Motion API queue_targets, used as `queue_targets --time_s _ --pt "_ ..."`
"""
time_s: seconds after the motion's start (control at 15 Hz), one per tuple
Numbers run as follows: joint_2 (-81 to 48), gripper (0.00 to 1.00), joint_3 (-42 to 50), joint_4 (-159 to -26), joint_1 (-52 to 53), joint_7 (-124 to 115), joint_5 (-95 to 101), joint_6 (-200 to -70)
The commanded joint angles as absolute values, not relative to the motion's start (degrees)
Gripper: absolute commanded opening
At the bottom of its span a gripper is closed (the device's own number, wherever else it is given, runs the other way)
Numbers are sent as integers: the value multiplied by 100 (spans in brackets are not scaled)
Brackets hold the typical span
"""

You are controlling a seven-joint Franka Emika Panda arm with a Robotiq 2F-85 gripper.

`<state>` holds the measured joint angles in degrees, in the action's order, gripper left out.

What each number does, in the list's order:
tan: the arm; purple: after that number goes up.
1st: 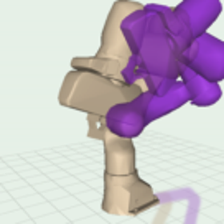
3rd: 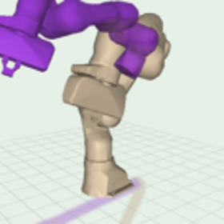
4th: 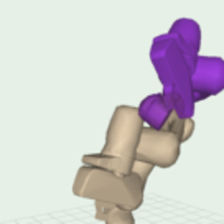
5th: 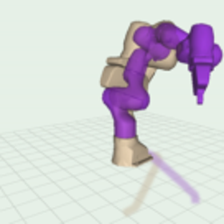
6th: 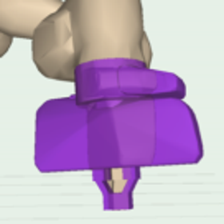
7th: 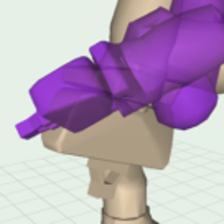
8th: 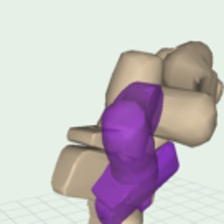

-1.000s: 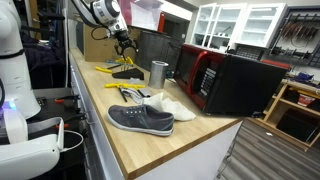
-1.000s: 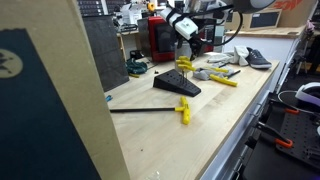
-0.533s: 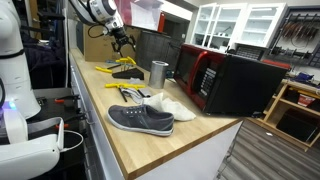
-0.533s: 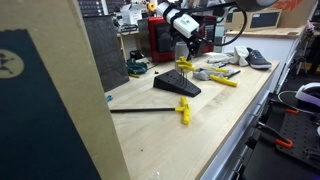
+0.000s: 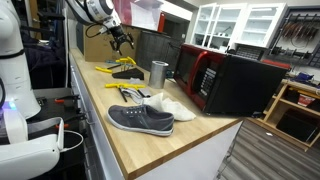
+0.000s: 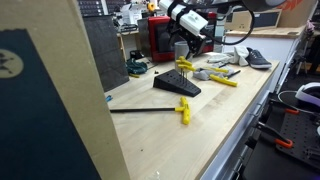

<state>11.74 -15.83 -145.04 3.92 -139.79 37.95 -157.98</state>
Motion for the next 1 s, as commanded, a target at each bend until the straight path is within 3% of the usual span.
queue_targets --time_s 0.0,0.93 --pt "1360 100 -1613 -14608 212 -14416 4149 -16202" --pt "892 100 -1427 -14988 409 -12886 3417 -17428"
